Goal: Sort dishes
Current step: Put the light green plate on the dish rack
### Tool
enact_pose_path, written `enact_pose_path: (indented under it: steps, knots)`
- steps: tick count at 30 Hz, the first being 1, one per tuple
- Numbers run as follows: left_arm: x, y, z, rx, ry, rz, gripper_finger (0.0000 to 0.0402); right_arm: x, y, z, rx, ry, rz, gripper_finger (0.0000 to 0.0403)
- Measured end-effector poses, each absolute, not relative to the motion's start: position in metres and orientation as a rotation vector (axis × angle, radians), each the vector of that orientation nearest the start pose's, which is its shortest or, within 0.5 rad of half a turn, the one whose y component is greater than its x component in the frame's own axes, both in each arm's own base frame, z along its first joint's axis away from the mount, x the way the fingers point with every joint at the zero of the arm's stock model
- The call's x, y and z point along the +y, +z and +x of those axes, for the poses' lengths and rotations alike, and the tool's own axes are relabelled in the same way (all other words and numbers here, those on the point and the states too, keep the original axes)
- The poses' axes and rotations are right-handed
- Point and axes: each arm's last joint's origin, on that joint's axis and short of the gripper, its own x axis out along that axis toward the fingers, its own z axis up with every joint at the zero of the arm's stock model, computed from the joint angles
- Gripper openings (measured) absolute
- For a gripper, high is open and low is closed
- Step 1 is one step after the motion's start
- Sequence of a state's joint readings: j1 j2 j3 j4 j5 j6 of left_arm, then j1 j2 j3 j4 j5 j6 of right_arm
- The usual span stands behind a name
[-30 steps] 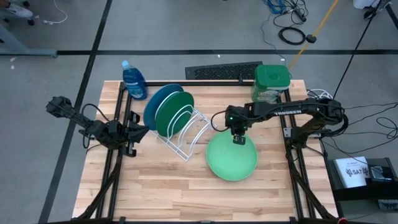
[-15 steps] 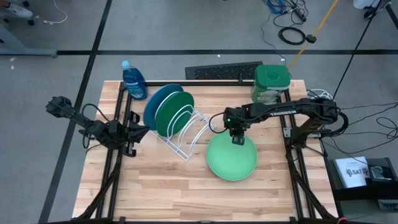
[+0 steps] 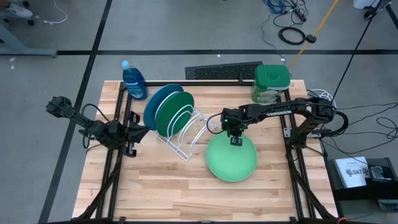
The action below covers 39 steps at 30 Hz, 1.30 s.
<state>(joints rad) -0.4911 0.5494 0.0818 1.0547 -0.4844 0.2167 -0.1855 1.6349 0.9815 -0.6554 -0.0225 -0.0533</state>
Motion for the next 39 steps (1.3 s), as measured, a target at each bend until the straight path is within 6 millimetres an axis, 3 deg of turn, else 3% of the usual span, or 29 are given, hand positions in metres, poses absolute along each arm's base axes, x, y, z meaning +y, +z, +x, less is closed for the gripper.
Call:
enact_pose_path:
  steps: [9, 16, 20, 27, 32, 39]
  knots:
    - [-0.044, 0.235, 0.112, -0.494, 0.063, -0.057, 0.0031, -0.057, 0.195, 0.301, 1.243, -0.129, 0.054, 0.003]
    - [-0.044, 0.234, 0.112, -0.486, 0.068, -0.054, 0.0031, -0.051, 0.218, 0.313, 1.188, -0.11, 0.019, 0.0061]
    - [-0.044, 0.234, 0.112, -0.486, 0.069, -0.051, 0.0031, -0.044, 0.222, 0.316, 1.179, -0.09, 0.001, 0.0044]
    - [-0.044, 0.234, 0.112, -0.486, 0.069, -0.05, 0.0031, -0.041, 0.222, 0.315, 1.193, -0.129, -0.061, 0.0004]
    - [-0.044, 0.234, 0.112, -0.487, 0.069, -0.051, 0.0031, -0.045, 0.217, 0.317, 1.212, -0.11, -0.101, 0.0045]
    - [-0.044, 0.234, 0.112, -0.487, 0.068, -0.055, 0.0031, -0.049, 0.19, 0.326, 1.292, -0.042, -0.112, 0.0101]
